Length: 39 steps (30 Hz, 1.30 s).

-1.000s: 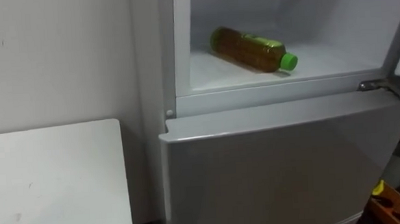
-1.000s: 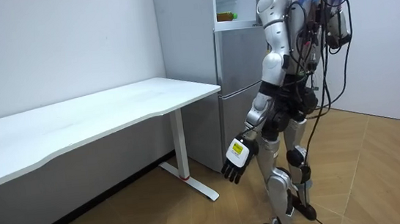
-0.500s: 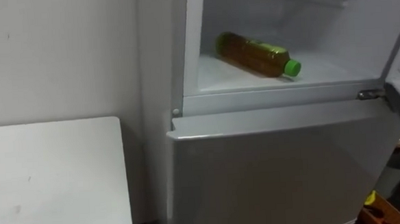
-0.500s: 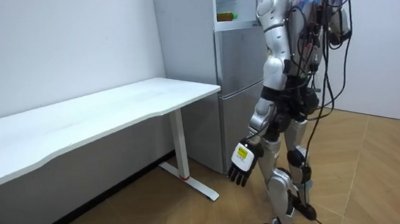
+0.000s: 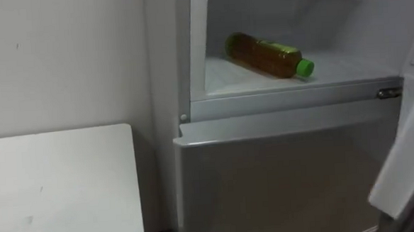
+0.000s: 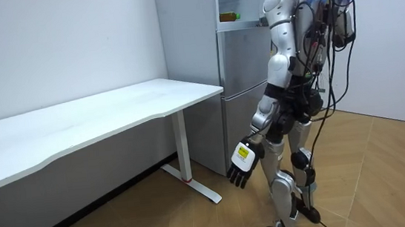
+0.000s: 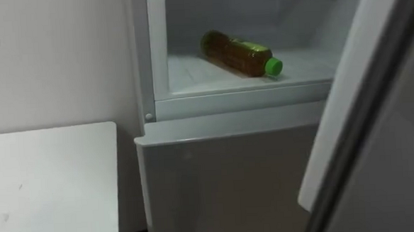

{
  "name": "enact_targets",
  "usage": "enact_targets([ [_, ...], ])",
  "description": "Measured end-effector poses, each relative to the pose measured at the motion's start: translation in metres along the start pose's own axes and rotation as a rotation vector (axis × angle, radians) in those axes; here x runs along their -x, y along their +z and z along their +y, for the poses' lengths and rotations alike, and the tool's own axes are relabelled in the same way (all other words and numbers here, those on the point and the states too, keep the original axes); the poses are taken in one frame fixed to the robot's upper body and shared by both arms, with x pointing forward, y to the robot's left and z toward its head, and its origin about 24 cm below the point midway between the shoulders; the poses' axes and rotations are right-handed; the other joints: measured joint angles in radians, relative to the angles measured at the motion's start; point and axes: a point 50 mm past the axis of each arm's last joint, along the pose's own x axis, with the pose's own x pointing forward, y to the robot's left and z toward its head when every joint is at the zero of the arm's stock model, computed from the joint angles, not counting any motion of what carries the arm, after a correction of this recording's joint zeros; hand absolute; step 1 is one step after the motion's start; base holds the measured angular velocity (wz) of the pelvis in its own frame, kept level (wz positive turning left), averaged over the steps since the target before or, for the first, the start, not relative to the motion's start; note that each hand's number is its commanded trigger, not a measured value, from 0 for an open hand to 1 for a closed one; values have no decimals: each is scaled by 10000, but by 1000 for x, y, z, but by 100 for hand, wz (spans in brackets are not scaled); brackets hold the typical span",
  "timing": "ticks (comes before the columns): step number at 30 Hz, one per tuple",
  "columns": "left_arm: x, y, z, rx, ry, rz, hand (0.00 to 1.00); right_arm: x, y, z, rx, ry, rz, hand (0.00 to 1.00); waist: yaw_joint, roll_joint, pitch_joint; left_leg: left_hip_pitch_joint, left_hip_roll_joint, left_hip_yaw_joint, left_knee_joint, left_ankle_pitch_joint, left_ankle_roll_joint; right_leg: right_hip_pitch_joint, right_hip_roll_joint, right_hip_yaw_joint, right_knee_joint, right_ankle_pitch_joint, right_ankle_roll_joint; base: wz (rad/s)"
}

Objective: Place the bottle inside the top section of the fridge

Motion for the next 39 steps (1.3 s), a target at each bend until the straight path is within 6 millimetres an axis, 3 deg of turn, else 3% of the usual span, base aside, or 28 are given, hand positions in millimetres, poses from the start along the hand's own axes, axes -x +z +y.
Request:
enact_targets([
  [14, 0, 2, -5, -299, -217, -69, 0, -3, 25, 23, -1356, 640, -782, 0, 24, -74, 16, 102, 2, -1, 10, 0, 0, 116, 1, 12, -32, -2, 1, 0],
  [25, 0, 0, -6, -347, -344, -36, 0, 1, 44, 45, -1455, 1745, -1968, 0, 329, -152, 5, 189, 11, -152, 39, 1, 0, 354, -7, -158, -174, 0, -1, 5],
  [31, 0, 1, -6, -370, -454, -29, 0, 4, 45, 52, -1517, 2567, -1984, 0, 455, -250, 27, 175, 25, -292, 110, -1, -2, 464, -13, -286, -179, 9, -13, 6],
  [34, 0, 1, -6, -382, -415, -25, 0, 6, 45, 55, -1579, 2812, -1965, 0, 536, -197, 31, 159, 25, -303, 109, -2, -3, 462, -18, -309, -172, 11, -14, 0],
  [39, -2, 4, -8, -394, -467, -20, 0, 14, 45, 64, -1743, 3431, -1826, 0, 569, 68, 33, 156, 28, -311, 11, -10, -11, 442, -8, -332, -156, 15, -20, 0],
])
